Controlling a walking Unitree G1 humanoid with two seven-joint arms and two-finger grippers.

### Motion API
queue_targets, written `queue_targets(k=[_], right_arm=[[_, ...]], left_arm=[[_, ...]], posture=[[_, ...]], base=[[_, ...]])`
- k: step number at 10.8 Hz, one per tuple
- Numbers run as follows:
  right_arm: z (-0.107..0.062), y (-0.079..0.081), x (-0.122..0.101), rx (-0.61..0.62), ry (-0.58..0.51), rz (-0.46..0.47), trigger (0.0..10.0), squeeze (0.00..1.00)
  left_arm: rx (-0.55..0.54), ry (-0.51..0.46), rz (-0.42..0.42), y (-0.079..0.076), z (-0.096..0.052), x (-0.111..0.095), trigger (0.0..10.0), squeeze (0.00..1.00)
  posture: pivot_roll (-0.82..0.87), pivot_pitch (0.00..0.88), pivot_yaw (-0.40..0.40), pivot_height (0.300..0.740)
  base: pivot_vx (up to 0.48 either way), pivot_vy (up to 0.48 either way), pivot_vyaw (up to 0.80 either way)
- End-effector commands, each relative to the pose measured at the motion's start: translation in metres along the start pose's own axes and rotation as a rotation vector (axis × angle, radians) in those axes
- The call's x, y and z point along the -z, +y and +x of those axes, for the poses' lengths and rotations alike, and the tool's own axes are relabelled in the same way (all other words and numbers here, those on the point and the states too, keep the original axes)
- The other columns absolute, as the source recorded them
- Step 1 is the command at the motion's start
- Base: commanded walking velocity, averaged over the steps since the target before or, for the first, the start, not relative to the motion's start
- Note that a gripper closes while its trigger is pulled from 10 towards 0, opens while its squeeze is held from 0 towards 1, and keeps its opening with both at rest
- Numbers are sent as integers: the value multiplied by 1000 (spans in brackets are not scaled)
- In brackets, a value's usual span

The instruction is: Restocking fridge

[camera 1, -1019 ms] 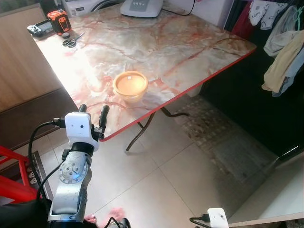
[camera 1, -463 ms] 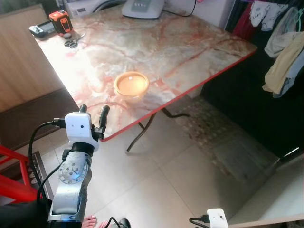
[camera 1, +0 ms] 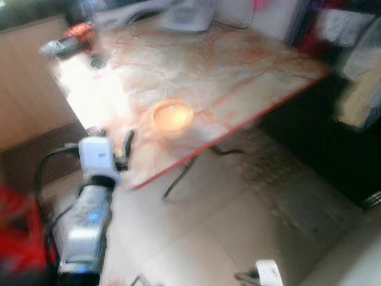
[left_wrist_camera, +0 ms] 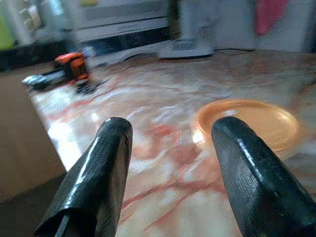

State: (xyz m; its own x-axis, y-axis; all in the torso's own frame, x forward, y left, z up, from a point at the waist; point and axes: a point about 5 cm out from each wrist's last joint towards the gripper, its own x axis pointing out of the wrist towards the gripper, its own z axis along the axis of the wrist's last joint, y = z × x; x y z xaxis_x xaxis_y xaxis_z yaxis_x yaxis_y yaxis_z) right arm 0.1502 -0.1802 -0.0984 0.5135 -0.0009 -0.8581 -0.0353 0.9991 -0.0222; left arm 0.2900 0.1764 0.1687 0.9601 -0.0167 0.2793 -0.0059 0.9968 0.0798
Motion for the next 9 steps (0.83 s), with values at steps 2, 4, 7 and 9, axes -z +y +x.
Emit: queue_targets(k=[2,4,7,9], right_arm=[[-3,-4,16,9,56,2,10000,0],[-3,-4,15,6,50,4,10000,0],[-3,-5,13,2,47,-12,10000,0],[-3,-5,14,5,49,9,10000,0]], left_arm=[[20,-6,-24,-8,2,-1,10000,0],[14,-8,-25,-7,1,-1,10000,0],[2,-7,-30,-9,0,-1,10000,0],[3,-4,-37,-10,-1,0,10000,0]], posture=[[-160,93,20,740],[-158,112,17,740],[-154,136,9,740],[-155,150,7,740]], base=[[294,0,0],[298,0,0],[296,0,533],[146,0,0]])
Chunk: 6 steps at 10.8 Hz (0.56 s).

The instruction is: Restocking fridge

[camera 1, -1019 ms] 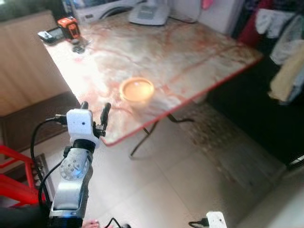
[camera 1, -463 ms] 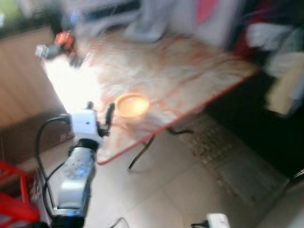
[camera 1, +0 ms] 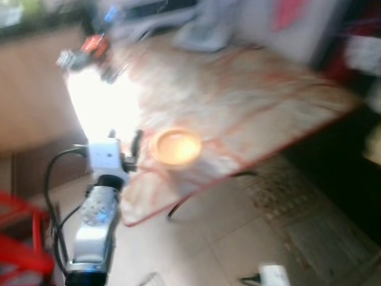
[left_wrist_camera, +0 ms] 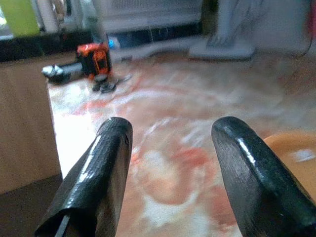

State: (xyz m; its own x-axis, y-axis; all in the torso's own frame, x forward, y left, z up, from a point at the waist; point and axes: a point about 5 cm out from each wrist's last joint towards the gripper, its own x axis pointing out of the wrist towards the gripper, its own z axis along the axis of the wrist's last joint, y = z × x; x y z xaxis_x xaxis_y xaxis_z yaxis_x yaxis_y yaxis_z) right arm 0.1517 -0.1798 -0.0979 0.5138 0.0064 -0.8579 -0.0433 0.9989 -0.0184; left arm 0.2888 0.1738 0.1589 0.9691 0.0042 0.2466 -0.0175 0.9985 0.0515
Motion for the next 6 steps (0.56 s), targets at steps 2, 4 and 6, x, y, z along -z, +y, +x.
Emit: queue_targets(k=[2,4,6], right_arm=[[-3,-6,15,14,51,15,10000,0],[-3,-6,15,12,51,13,10000,0],[-3,-6,14,10,49,11,10000,0]], left_arm=[[55,-14,-21,-10,-1,-3,10000,0],[130,52,-15,-11,-10,9,10000,0],[194,66,40,-8,-12,10,10000,0]], posture=[[-153,161,5,740],[-149,168,3,740],[-143,173,0,740]], base=[[0,0,0],[0,0,0],[0,0,0]])
